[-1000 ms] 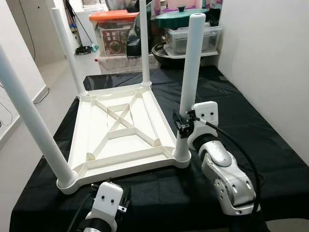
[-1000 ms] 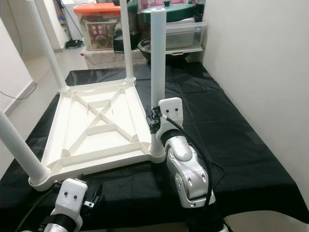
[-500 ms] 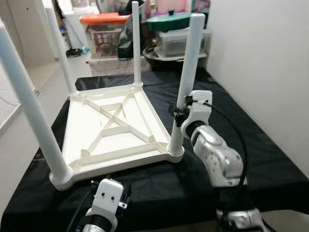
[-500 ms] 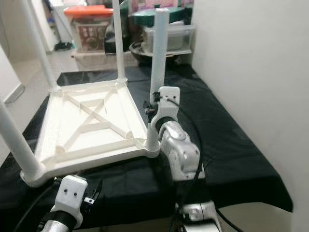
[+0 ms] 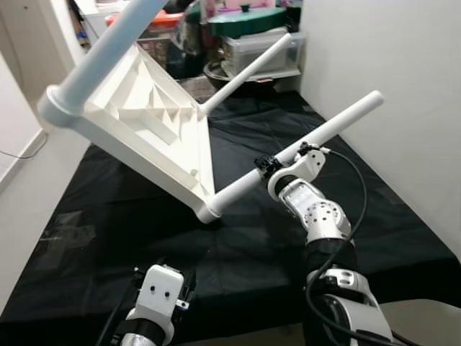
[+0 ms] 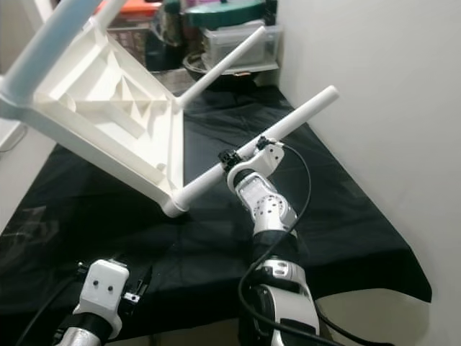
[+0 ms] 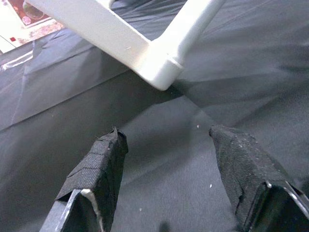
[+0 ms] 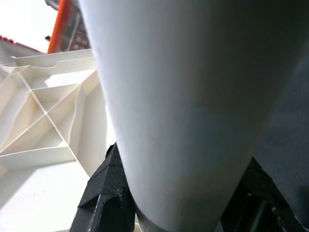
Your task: Building children table
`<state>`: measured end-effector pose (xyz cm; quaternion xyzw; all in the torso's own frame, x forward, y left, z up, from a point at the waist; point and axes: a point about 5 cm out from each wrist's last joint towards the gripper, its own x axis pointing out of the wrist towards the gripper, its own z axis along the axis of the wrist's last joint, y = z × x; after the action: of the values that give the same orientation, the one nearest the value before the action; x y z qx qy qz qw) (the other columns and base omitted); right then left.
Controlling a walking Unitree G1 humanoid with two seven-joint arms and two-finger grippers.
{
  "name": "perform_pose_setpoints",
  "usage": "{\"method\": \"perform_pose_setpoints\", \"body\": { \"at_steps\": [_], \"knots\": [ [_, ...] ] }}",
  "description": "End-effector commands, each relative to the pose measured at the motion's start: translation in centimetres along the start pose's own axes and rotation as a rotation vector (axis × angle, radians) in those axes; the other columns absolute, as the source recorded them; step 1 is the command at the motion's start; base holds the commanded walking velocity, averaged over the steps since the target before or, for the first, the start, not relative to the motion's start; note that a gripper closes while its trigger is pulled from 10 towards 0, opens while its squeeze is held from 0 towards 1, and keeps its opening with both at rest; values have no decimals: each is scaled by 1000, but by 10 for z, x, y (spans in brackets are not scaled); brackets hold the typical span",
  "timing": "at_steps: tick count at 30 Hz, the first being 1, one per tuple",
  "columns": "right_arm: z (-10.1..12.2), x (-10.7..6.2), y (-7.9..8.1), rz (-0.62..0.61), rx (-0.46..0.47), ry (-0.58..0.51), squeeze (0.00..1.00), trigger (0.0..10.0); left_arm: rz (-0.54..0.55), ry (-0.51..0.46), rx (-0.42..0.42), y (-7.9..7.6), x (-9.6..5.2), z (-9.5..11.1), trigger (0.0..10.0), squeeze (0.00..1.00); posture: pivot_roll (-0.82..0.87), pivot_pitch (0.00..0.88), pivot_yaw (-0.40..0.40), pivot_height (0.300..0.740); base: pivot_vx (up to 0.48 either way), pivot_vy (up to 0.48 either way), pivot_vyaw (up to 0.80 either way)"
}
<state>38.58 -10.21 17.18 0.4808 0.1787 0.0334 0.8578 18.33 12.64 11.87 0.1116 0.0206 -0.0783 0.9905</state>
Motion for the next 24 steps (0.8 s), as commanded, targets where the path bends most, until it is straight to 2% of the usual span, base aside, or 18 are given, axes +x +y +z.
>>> {"method": "perform_pose_setpoints", "body": {
  "at_steps": [1,3,10,14,15,17,18,24],
  "knots": [
    [-36,6,-10,-51,69,154,0,0,-8,13,22,1,-2,-1,10000,0,38,38,37,740,0,0,0],
    [-47,8,-14,-131,121,182,0,0,-8,20,32,2,-3,-1,10000,0,38,38,37,740,0,0,0],
    [-62,9,-16,-211,172,206,0,0,-4,19,33,3,-3,-1,10000,0,48,50,36,740,0,0,0],
    [-85,4,-22,-307,160,249,0,0,-15,14,38,0,-3,0,10000,0,48,50,36,740,0,0,0],
    [-85,4,-22,-307,160,249,0,0,-15,14,38,0,-3,0,10000,0,48,50,36,740,0,0,0],
    [-95,2,-25,-344,181,257,0,0,-18,11,42,0,-3,1,10000,0,48,50,36,740,0,0,0],
    [-100,0,-25,-350,167,264,0,10000,-19,10,44,0,-3,1,10000,0,48,50,36,740,0,0,0],
    [-109,-2,-26,-374,137,271,0,10000,-18,13,42,-1,-2,1,10000,0,43,52,29,740,0,0,0]
  ]
}}
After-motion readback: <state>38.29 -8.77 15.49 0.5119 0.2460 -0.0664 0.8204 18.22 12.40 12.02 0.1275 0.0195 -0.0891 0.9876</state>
